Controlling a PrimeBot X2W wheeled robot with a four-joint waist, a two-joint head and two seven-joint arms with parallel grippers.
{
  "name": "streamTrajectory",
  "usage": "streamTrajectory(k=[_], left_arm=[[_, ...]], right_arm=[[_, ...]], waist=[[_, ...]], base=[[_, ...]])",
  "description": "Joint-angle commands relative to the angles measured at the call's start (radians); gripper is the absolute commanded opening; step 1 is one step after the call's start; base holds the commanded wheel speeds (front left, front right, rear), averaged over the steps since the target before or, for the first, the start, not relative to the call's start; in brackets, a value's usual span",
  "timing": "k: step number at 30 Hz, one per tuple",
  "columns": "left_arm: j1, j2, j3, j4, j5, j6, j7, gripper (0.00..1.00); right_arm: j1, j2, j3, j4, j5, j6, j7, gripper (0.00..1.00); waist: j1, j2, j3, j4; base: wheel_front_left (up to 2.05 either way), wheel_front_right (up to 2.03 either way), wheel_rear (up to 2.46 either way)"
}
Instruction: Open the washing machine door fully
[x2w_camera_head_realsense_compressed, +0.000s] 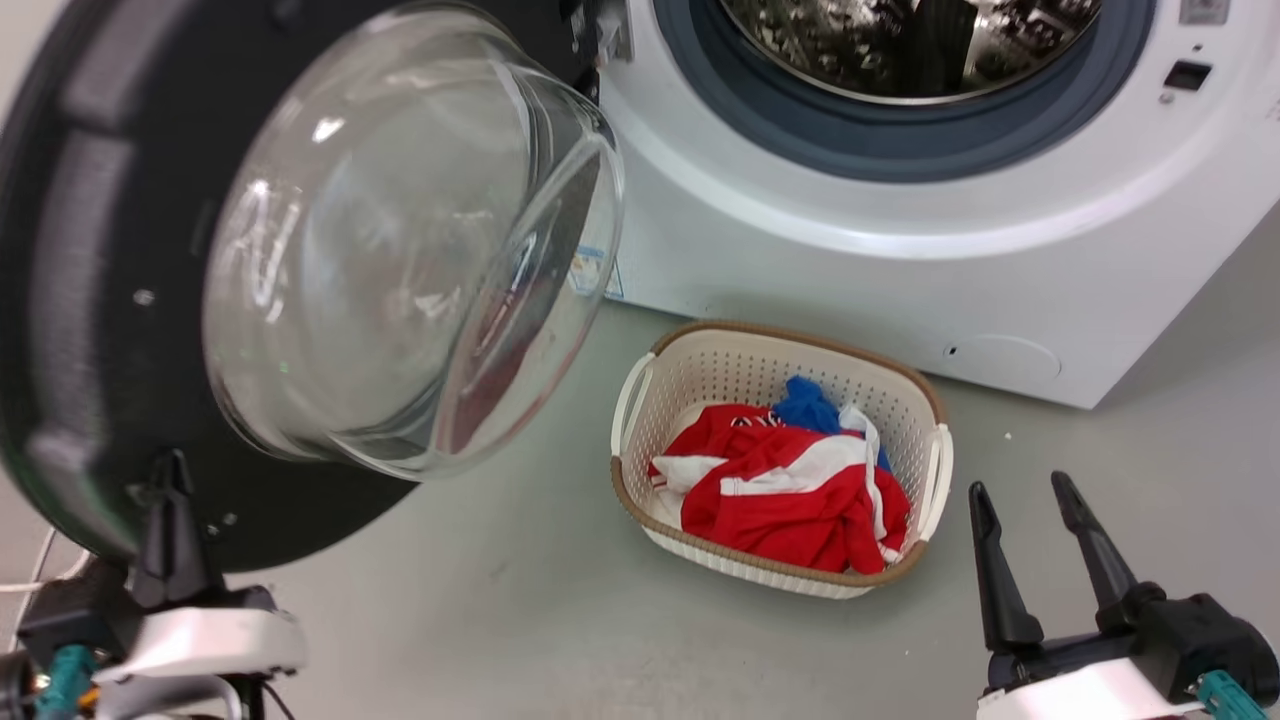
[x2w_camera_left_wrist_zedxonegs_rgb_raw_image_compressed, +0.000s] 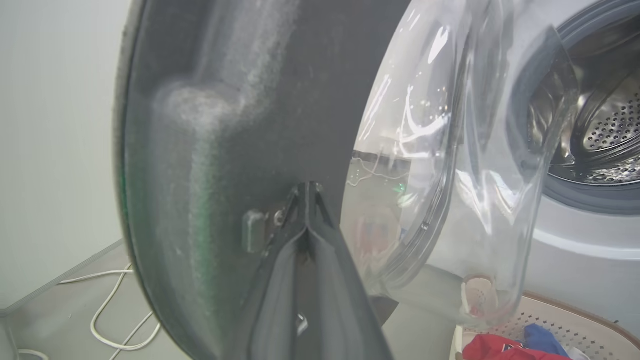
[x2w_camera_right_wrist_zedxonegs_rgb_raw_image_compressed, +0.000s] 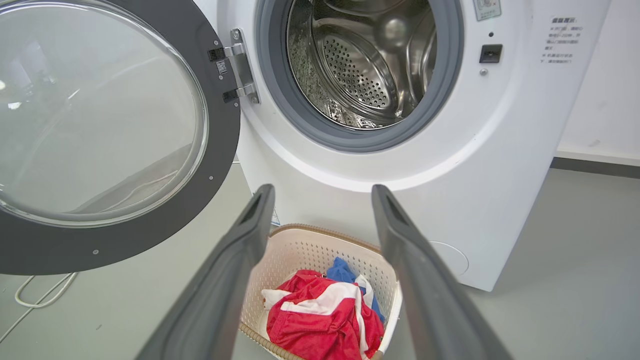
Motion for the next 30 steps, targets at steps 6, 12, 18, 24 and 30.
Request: streamTrajectory(k=[6,12,18,24,30], left_arm=[[-0.098,0.042,0.084,0.081,-0.002,-0.025,0.003,0.0],[-0.178,0.074,0.135,0.16,-0.007,-0.046,0.003,0.0],[-0.295,0.113,0.185,0.267,-0.021,-0.066,0.002,0.0],[-0.39,0.149,0.241,0.361,-0.026,-0.073,0.003,0.0],[-0.444,0.193,0.306,0.453,-0.029,-0.089,0.003,0.0]], right_arm=[[-0.036,0.002,-0.007,-0.009,-0.022,0.0,-0.002,1.0],[-0.057,0.002,-0.009,-0.01,-0.038,0.0,-0.002,1.0],[-0.079,0.002,-0.015,-0.014,-0.052,0.0,-0.002,1.0],[-0.093,0.002,-0.016,-0.015,-0.06,0.0,-0.002,1.0],[-0.108,0.002,-0.022,-0.019,-0.066,0.0,-0.002,1.0]], waist=[[0.0,0.0,0.057,0.001],[0.0,0.0,0.087,-0.009],[0.0,0.0,0.125,-0.017],[0.0,0.0,0.155,-0.031],[0.0,0.0,0.173,-0.045]], base=[[0.0,0.0,0.0],[0.0,0.0,0.0],[0.0,0.0,0.0],[0.0,0.0,0.0],[0.0,0.0,0.0]])
